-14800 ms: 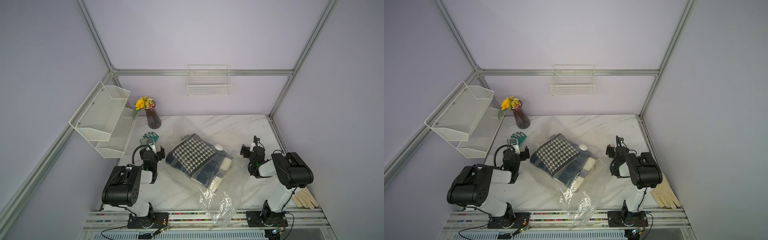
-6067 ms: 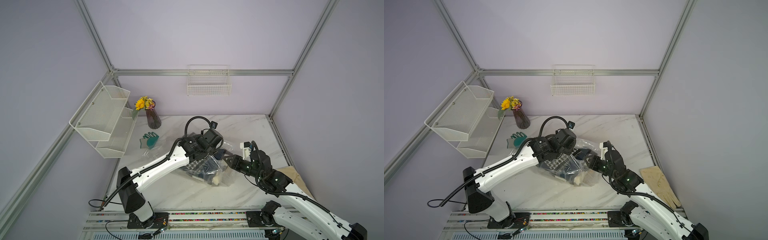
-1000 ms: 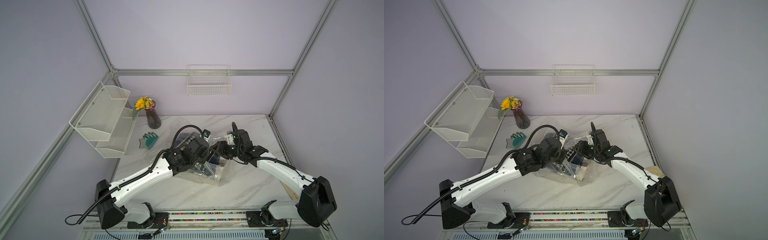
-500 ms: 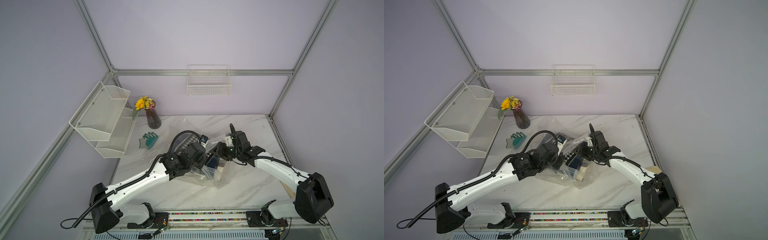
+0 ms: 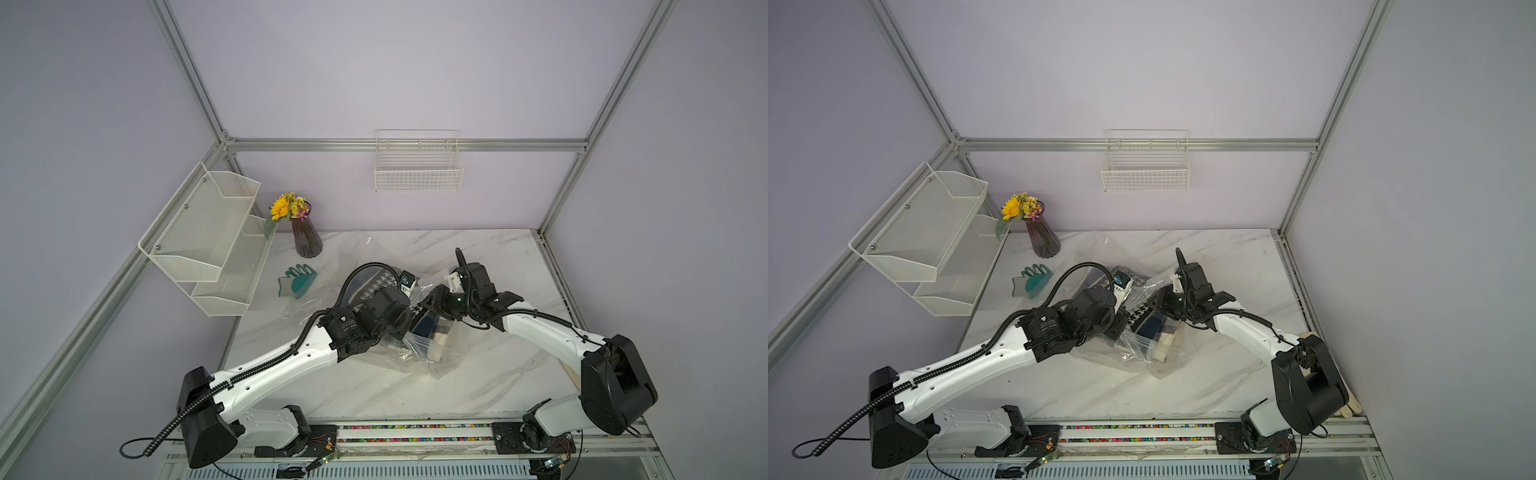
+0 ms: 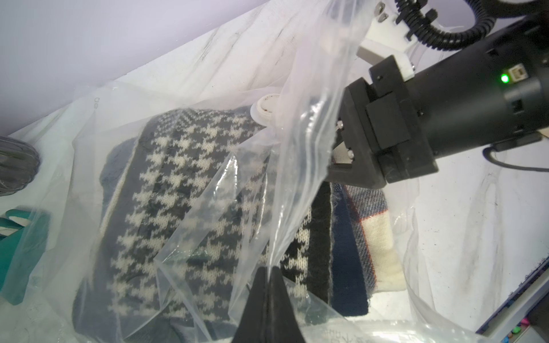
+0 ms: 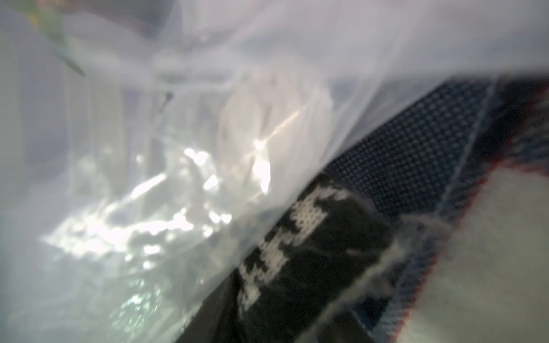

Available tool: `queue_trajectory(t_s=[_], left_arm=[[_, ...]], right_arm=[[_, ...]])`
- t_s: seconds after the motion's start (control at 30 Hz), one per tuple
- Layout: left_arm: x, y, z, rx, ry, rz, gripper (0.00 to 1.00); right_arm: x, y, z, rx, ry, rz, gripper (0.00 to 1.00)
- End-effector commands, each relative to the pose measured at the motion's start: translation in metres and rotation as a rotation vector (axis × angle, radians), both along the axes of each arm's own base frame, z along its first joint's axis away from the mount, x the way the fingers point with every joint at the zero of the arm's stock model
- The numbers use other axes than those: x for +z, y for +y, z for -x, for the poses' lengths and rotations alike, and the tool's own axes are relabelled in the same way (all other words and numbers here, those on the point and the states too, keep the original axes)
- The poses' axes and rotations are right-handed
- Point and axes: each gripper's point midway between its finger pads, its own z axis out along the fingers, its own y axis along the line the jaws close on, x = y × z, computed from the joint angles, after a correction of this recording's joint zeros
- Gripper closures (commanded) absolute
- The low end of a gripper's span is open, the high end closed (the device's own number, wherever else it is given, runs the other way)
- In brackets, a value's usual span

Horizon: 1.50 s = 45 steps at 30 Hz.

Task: Take the scarf out of the vacuum bag
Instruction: Take out the scarf from the vacuum bag.

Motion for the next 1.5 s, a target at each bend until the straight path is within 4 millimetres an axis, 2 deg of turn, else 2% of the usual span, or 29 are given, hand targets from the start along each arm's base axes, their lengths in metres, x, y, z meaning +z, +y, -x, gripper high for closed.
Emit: queue_trajectory(t_s=[0.0, 0.07, 0.1, 0.27, 0.47, 0.77, 0.87, 0.9, 1.07, 1.23, 1.3, 1.47], left_arm=[[0.006, 0.01, -0.004, 0.045, -0.01, -0.024, 1.0], [0.006, 0.011, -0.006, 0.057, -0.014, -0.034, 1.0], [0.007, 0.011, -0.006, 0.059, -0.016, -0.034, 1.0], [0.007, 0.014, -0.01, 0.081, -0.025, -0.049, 1.0], [0.007, 0.017, -0.016, 0.108, -0.028, -0.077, 1.0], [0.01, 0.02, -0.018, 0.112, -0.035, -0.079, 1.0], [0.01, 0.023, -0.019, 0.125, -0.037, -0.084, 1.0], [0.01, 0.024, -0.02, 0.13, -0.036, -0.084, 1.0], [0.011, 0.02, -0.026, 0.139, -0.028, -0.082, 1.0], [0.025, 0.01, -0.034, 0.149, -0.038, -0.06, 1.0], [0.021, 0.003, -0.04, 0.149, -0.031, -0.068, 1.0], [0.041, -0.01, -0.051, 0.14, -0.057, 0.0, 1.0]], right_arm=[[0.019, 0.003, -0.018, -0.024, -0.072, -0.038, 0.71], [0.026, 0.003, -0.019, -0.024, -0.088, -0.042, 0.85], [0.03, 0.002, -0.02, -0.027, -0.096, -0.044, 0.88], [0.053, 0.003, -0.021, -0.023, -0.131, -0.063, 0.96], [0.083, 0.0, -0.019, -0.019, -0.197, -0.061, 0.95], [0.09, -0.003, -0.013, -0.004, -0.206, -0.041, 0.87], [0.089, -0.003, -0.013, -0.004, -0.203, -0.045, 0.97], [0.1, -0.005, -0.009, -0.005, -0.228, -0.058, 0.99], [0.112, -0.005, -0.003, 0.013, -0.254, -0.072, 1.0], [0.112, -0.005, 0.005, 0.036, -0.262, -0.092, 1.0], [0.111, -0.006, 0.008, 0.038, -0.264, -0.089, 1.0], [0.104, -0.01, 0.012, 0.034, -0.258, -0.071, 1.0]])
